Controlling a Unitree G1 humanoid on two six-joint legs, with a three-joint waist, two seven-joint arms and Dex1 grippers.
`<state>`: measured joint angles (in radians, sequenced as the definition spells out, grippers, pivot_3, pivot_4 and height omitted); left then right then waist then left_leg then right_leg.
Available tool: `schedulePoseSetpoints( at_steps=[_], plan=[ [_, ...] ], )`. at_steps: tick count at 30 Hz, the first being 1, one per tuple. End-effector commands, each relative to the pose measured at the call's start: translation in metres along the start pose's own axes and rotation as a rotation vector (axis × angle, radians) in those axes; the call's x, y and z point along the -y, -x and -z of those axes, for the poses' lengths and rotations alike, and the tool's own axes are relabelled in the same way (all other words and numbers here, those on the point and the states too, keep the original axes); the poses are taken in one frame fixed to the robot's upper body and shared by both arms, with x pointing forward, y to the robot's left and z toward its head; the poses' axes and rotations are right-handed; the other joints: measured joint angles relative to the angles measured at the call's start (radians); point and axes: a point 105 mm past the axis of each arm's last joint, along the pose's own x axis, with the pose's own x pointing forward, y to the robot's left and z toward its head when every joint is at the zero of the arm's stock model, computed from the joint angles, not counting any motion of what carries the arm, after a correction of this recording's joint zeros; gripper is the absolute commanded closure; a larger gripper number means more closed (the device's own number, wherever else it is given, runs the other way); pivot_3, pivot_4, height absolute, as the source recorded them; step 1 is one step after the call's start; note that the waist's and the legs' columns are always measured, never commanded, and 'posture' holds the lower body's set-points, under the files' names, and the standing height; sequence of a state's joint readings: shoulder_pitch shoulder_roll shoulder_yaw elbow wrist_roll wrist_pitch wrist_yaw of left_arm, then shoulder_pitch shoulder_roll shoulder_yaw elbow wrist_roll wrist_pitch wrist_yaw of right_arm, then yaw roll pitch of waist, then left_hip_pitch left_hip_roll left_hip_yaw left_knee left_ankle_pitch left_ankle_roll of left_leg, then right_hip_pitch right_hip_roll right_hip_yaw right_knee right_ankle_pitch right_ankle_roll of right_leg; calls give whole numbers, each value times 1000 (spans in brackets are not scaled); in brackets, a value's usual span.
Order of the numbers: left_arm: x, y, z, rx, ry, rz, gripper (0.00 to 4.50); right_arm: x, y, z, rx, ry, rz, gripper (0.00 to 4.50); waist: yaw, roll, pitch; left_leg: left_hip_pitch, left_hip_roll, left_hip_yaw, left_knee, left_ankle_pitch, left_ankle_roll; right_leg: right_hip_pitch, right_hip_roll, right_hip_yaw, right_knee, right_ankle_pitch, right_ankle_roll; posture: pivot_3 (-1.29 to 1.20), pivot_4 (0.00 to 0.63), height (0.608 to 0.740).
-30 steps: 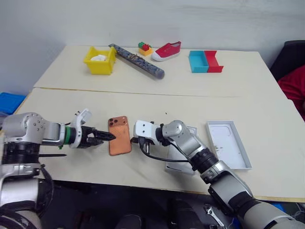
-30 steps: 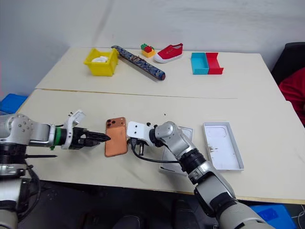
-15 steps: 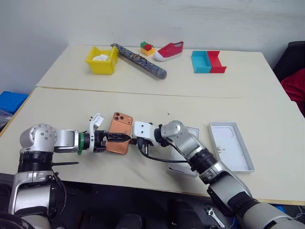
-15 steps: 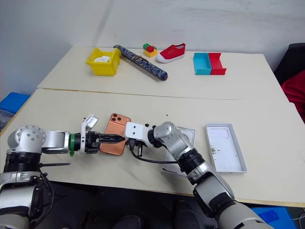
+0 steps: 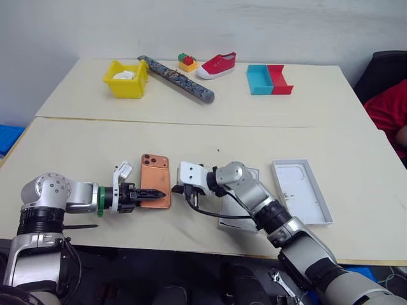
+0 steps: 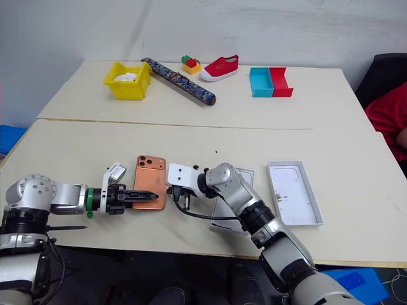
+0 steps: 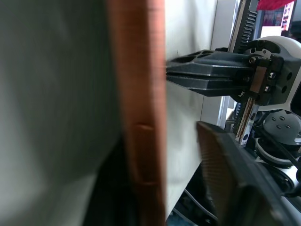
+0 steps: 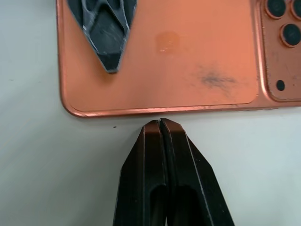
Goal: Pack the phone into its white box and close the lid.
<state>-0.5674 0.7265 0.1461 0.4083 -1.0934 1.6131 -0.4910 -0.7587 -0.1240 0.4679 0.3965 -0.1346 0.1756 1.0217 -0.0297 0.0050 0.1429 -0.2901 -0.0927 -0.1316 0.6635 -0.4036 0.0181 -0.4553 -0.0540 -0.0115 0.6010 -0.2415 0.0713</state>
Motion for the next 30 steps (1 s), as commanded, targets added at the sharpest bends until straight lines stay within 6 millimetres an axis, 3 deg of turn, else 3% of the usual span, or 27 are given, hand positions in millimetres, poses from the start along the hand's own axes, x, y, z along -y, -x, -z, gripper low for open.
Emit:
schedulePoseSetpoints(
  at_steps=[1,2,6,9,12,14,17,20,23,27,30],
  plan=[
    [11,6,-2,20,-34,55,4204,3,10,-25,97,52,17,4500,-1,-1,0,-2,0,0,1,0,0,-2,0,0,0,0,0,0,150,740],
    [16,6,-3,26,-46,82,4407,7,19,-31,129,55,44,4500,-1,-1,0,-6,0,0,2,0,0,-6,0,0,2,0,0,0,150,740],
    [38,8,-1,10,-109,186,4388,8,54,-45,212,39,103,4500,0,-3,2,-11,0,0,4,0,0,-10,0,-1,1,0,0,0,150,740],
    [51,4,7,-34,-179,229,4388,-3,92,-49,244,-17,112,3877,8,-4,3,-13,0,-1,4,0,0,-10,-1,-2,0,0,0,0,150,740],
    [62,-10,18,-89,-276,235,4388,-20,139,-50,256,-44,171,2905,22,-4,3,-14,-1,-2,4,0,0,-10,-2,-3,-4,0,1,0,150,740],
    [65,-17,24,-113,-318,225,4388,-29,158,-49,244,-70,206,2150,31,-4,3,-16,0,-2,3,0,1,-9,-2,-3,-7,1,2,0,150,740],
    [83,-35,28,-145,-364,317,4388,-51,198,-30,144,-134,299,1117,45,-6,5,-16,0,-2,3,0,1,-9,-2,-3,-9,2,3,0,150,740],
    [93,-49,28,-172,-362,360,4388,-65,222,-21,80,-187,385,115,56,-9,7,-16,0,-2,3,0,1,-8,-2,-3,-10,2,3,0,150,740],
    [100,-75,31,-246,-322,393,4388,-81,245,-13,27,-252,491,0,62,-11,9,-15,0,-1,4,0,1,-7,-2,-2,-11,2,3,0,150,740],
    [103,-112,41,-329,-320,346,4388,-97,258,-8,-11,-307,591,0,61,-12,9,-13,0,1,4,0,1,-6,-2,0,-10,2,4,0,150,740],
    [106,-128,48,-370,-305,340,4388,-103,262,-8,-30,-321,631,0,59,-13,10,-13,0,2,4,0,1,-6,-1,1,-11,3,5,0,150,740]
  ],
)
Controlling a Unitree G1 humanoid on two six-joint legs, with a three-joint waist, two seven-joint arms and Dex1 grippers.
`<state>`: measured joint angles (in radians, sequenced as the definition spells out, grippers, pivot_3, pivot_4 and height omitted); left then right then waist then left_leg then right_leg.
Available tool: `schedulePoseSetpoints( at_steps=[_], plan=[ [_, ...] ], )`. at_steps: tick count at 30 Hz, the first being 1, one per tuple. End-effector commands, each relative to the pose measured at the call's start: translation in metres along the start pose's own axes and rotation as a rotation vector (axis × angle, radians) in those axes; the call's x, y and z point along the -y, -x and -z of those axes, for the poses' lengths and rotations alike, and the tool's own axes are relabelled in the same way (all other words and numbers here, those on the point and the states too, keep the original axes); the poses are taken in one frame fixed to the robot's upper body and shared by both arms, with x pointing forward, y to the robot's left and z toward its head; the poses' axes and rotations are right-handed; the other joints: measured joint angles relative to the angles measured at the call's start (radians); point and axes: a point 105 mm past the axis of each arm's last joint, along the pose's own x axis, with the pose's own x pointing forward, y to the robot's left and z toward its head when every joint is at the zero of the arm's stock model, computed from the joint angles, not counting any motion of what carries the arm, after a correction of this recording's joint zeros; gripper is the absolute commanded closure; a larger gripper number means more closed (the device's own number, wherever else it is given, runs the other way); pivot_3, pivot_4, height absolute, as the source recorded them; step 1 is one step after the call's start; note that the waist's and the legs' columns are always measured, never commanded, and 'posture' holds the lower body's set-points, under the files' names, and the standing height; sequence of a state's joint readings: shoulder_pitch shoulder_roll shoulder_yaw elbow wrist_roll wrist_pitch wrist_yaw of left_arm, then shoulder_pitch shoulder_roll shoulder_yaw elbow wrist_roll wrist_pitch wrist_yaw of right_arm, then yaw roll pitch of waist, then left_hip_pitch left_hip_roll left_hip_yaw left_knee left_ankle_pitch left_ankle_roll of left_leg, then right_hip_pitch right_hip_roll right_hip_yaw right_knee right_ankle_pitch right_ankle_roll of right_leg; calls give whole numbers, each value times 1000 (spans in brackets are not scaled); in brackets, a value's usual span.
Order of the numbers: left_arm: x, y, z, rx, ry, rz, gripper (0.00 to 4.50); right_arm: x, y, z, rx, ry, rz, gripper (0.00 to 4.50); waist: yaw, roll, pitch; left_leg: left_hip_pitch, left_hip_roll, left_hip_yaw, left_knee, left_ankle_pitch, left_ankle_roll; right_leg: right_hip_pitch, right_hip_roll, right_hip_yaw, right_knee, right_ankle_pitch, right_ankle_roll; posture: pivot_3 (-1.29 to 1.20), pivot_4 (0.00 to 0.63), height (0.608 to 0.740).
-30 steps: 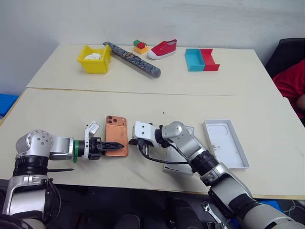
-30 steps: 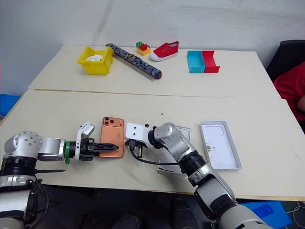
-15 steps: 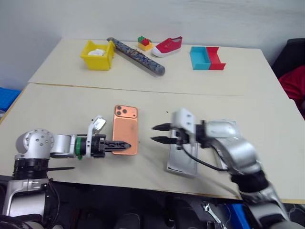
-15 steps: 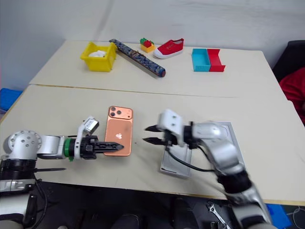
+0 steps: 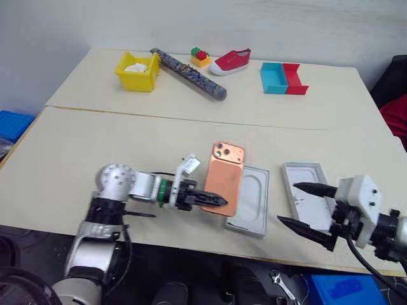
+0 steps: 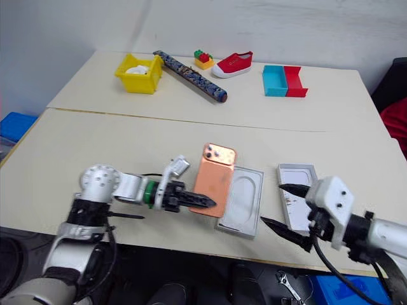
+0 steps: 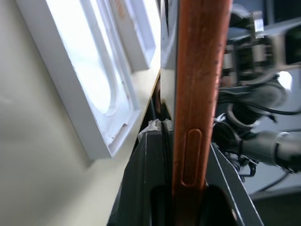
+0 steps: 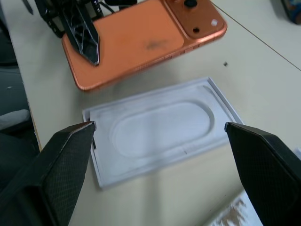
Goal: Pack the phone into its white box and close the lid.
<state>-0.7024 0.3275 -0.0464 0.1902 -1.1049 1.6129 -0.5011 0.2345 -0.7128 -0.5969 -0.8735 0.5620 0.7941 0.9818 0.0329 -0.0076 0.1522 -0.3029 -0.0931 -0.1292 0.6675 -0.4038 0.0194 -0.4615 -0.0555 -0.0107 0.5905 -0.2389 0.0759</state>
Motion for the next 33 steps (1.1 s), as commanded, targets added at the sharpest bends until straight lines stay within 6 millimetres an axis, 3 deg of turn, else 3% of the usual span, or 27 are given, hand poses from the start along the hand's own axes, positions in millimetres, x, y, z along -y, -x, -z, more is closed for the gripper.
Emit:
schedulePoseSetpoints(
  at_steps=[1,4,10,21,33],
  plan=[
    [-2,-23,-4,-46,11,-16,4388,-4,11,-8,8,34,79,0,-6,-1,1,0,0,1,0,0,0,0,0,1,0,0,0,0,150,740],
    [-11,-34,-6,-47,60,-51,4388,-4,12,-7,5,30,113,0,-6,-1,1,1,0,2,0,0,0,0,0,2,1,0,0,0,150,740],
    [-4,-56,-4,-87,82,0,4388,-9,11,-5,-2,23,150,0,0,-2,1,3,0,3,0,0,0,1,1,2,1,0,0,0,150,740],
    [-12,-68,-6,-96,127,-51,4388,-11,12,-4,-3,3,189,0,24,-2,1,2,0,3,0,0,0,1,1,3,1,0,1,0,150,740],
    [-1,-61,-9,-123,117,12,884,-12,11,-2,-9,4,196,0,20,-2,1,3,0,3,1,0,0,1,1,3,2,0,1,0,150,740]
  ],
)
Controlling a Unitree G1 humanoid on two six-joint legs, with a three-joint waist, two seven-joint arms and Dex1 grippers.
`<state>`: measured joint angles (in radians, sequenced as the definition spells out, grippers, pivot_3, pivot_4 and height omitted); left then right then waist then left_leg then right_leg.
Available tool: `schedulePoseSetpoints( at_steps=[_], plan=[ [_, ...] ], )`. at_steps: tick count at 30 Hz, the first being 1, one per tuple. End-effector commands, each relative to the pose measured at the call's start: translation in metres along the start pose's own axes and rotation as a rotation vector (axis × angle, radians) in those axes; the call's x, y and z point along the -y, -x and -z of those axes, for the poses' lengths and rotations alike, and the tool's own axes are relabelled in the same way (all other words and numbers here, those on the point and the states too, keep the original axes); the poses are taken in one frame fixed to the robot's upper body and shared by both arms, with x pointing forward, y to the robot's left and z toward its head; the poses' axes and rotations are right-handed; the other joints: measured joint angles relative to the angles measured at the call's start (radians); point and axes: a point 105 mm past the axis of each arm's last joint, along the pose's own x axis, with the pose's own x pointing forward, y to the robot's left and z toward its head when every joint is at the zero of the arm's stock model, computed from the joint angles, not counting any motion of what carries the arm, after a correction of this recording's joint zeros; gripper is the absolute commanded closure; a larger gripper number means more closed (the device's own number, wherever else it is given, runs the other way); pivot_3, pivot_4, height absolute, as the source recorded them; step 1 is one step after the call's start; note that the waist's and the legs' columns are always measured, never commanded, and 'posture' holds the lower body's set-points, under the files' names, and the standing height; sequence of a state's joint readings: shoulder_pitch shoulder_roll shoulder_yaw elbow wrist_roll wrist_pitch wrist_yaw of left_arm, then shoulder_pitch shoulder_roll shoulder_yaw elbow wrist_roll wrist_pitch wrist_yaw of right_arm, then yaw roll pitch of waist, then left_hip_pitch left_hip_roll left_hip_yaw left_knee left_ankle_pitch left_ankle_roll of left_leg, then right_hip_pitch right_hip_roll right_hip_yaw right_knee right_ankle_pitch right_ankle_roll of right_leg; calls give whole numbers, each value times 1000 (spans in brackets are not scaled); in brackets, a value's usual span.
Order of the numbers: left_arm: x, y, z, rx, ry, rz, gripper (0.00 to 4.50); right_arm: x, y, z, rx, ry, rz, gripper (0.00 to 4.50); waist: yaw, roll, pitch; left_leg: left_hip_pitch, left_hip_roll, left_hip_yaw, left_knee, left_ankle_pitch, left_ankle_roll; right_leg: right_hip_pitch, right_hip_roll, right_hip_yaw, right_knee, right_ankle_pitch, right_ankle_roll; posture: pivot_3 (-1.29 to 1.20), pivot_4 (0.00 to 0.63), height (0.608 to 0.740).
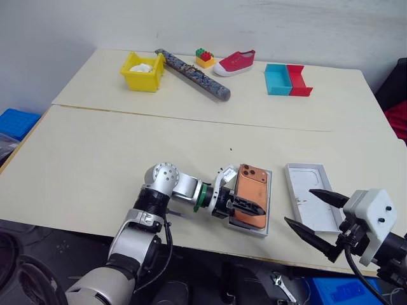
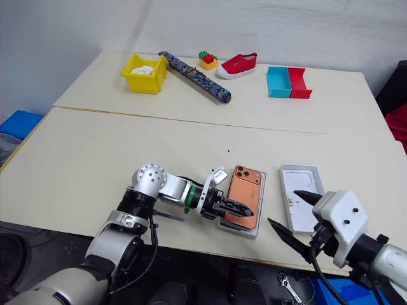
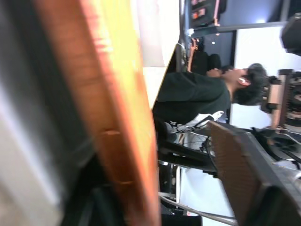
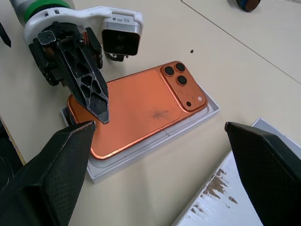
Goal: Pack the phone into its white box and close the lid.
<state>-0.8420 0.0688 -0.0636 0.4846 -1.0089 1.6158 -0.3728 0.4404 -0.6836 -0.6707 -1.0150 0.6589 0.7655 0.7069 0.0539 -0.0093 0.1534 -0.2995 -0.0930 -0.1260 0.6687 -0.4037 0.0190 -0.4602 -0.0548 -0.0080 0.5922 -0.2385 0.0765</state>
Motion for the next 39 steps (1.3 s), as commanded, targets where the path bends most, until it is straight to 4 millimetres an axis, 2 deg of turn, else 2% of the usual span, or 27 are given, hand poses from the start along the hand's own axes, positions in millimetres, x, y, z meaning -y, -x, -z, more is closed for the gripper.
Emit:
schedulePoseSetpoints(
  at_steps=[1,3,8,16,25,28,31,39],
  plan=[
    [7,6,0,-22,-36,6,625,-3,-1,-5,17,34,-6,0,-2,0,0,0,0,0,0,0,0,0,0,0,0,0,0,0,150,740],
    [10,8,0,-38,-62,-3,38,-3,-1,-5,21,32,-2,0,-4,0,0,0,0,0,0,0,0,0,0,0,0,0,0,0,150,740],
    [14,13,7,-95,-173,-68,38,-2,-3,-4,24,28,2,0,-5,0,0,1,0,0,0,0,0,0,1,1,1,0,0,0,150,740],
    [29,16,1,-91,-211,-30,38,-4,-4,-1,27,26,-2,0,-2,0,0,0,0,0,1,0,0,0,1,1,1,0,0,0,150,740],
    [29,8,8,-172,-280,-79,38,-2,-5,0,40,20,6,0,-2,0,0,0,0,0,1,0,0,-1,1,1,1,0,0,0,150,740],
    [23,10,9,-203,-366,-153,38,-3,-5,1,44,15,10,0,-2,0,0,0,0,0,1,0,0,-1,1,1,1,0,0,0,150,740],
    [24,11,10,-216,-391,-150,38,-3,-5,2,46,9,13,0,-4,0,0,0,0,1,1,0,0,0,1,1,1,0,0,0,150,740],
    [20,10,5,-318,-592,-181,38,-3,-8,1,64,1,21,0,-3,0,0,0,0,1,2,0,0,0,1,1,1,0,0,0,150,740]
  ],
)
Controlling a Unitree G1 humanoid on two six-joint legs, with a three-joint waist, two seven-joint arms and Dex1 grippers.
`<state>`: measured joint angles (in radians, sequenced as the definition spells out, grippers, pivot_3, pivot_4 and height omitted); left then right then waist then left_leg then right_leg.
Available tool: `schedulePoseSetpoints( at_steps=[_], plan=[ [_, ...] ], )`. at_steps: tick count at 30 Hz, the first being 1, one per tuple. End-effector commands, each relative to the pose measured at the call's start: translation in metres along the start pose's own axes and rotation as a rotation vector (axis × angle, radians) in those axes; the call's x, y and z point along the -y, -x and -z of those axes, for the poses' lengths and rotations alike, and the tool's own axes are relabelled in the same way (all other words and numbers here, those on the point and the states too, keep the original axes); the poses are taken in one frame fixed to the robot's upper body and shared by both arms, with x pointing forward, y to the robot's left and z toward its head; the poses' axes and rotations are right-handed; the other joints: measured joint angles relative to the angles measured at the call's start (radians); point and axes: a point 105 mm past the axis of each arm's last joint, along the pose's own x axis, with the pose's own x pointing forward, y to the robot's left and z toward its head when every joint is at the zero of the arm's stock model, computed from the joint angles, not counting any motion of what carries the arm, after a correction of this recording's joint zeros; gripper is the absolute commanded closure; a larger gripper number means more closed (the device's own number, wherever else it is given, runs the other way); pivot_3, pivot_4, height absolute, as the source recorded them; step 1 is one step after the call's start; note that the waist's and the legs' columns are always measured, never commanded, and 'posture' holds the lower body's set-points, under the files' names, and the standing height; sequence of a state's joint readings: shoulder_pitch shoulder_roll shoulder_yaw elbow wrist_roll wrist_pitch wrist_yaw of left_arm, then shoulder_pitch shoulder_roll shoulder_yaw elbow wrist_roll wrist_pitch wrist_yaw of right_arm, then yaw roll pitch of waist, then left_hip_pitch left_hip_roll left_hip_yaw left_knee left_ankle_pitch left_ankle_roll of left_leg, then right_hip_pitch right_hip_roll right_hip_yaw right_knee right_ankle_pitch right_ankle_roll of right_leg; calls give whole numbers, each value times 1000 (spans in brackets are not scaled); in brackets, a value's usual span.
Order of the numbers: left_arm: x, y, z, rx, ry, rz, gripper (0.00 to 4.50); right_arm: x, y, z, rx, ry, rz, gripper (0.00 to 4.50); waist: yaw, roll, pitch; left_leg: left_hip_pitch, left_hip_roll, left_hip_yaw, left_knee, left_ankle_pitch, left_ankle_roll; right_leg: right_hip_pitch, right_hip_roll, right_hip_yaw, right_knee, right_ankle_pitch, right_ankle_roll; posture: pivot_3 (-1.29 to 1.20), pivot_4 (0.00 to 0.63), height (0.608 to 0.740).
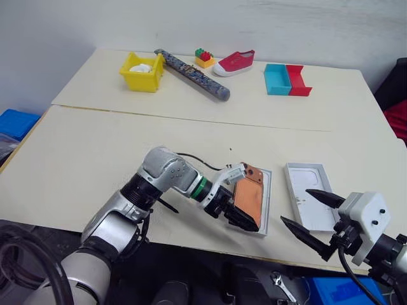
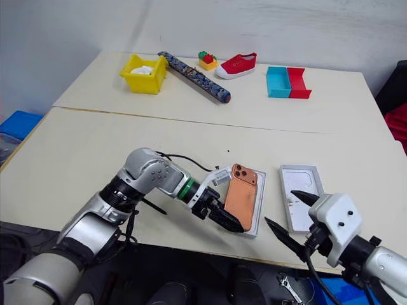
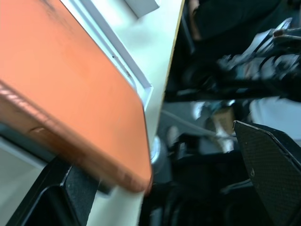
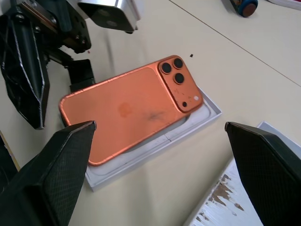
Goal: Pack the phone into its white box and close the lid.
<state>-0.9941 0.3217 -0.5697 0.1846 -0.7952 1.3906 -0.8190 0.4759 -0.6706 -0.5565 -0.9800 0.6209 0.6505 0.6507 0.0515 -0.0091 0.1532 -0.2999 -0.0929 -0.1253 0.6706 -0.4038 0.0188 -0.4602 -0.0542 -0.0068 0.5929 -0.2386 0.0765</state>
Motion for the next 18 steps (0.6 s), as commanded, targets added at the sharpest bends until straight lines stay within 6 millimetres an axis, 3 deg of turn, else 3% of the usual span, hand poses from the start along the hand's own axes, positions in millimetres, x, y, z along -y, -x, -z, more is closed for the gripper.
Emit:
schedulePoseSetpoints(
  at_steps=[1,10,15,18],
  plan=[
    [3,2,-3,-45,-110,2,38,2,0,-5,32,20,23,0,-2,0,0,0,0,0,0,0,0,0,0,0,0,0,0,0,150,740],
    [-3,26,-8,-69,-216,-32,38,3,0,-5,37,17,34,0,-4,0,0,0,0,0,0,0,0,0,0,0,0,0,0,0,150,740],
    [-2,52,-6,-57,-265,-42,38,4,1,-4,32,18,39,0,-5,0,0,-1,0,0,0,0,1,0,0,0,0,0,0,0,150,740],
    [6,72,-10,39,-354,-23,38,8,4,0,-3,13,65,0,-4,0,0,-1,0,0,0,0,1,-1,0,0,0,0,0,0,150,740]
  ],
)
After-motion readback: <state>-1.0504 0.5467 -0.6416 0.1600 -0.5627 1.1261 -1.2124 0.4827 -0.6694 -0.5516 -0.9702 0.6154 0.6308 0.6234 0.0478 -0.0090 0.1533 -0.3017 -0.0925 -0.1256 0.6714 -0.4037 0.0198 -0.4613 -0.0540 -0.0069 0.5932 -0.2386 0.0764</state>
